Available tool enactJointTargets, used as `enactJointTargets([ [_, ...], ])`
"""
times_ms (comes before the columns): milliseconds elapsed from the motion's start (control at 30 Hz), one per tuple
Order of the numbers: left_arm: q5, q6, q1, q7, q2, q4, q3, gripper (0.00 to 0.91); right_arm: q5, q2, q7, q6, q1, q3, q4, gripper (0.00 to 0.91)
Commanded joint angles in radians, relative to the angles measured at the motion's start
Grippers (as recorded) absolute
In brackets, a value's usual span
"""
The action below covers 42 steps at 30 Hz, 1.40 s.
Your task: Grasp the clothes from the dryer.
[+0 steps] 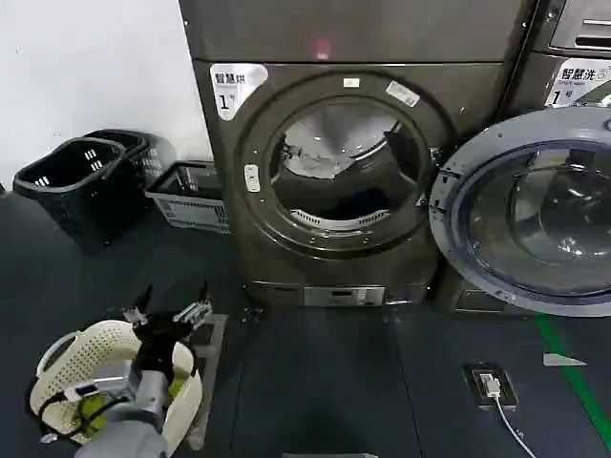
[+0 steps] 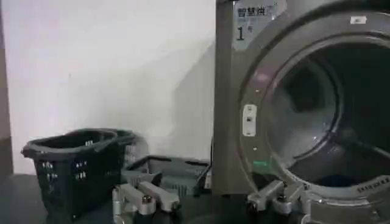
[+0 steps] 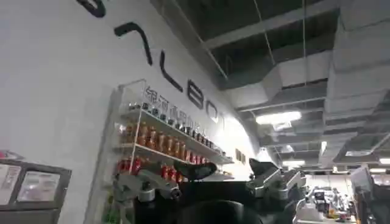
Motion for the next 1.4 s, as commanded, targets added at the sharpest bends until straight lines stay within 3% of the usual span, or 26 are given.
enactJointTargets([
  [33,-0.001,-0.001,-0.001,0.006,-0.005,0.0,0.0,0.907,0.014,0.001,-0.004,0.026,0.003,-0.009,0.006,0.907],
  [1067,-0.042,-0.002,-0.011,0.033,0.016,-0.024,-0.037,0.907,0.023,0.011,-0.011,0.045,-0.011,0.014,0.01,0.907],
  [1167,-0.212,0.055,-0.014,-0.02,0.022,-0.043,-0.035,0.907,0.022,0.009,-0.013,0.045,-0.012,0.015,0.01,0.907],
  [1233,-0.223,0.07,-0.018,-0.022,0.029,-0.049,-0.043,0.907,0.022,0.009,-0.013,0.045,-0.012,0.018,0.01,0.907],
  [1400,-0.174,0.028,-0.021,-0.012,0.038,-0.042,-0.075,0.907,0.022,0.011,-0.014,0.045,-0.012,0.018,0.012,0.907],
])
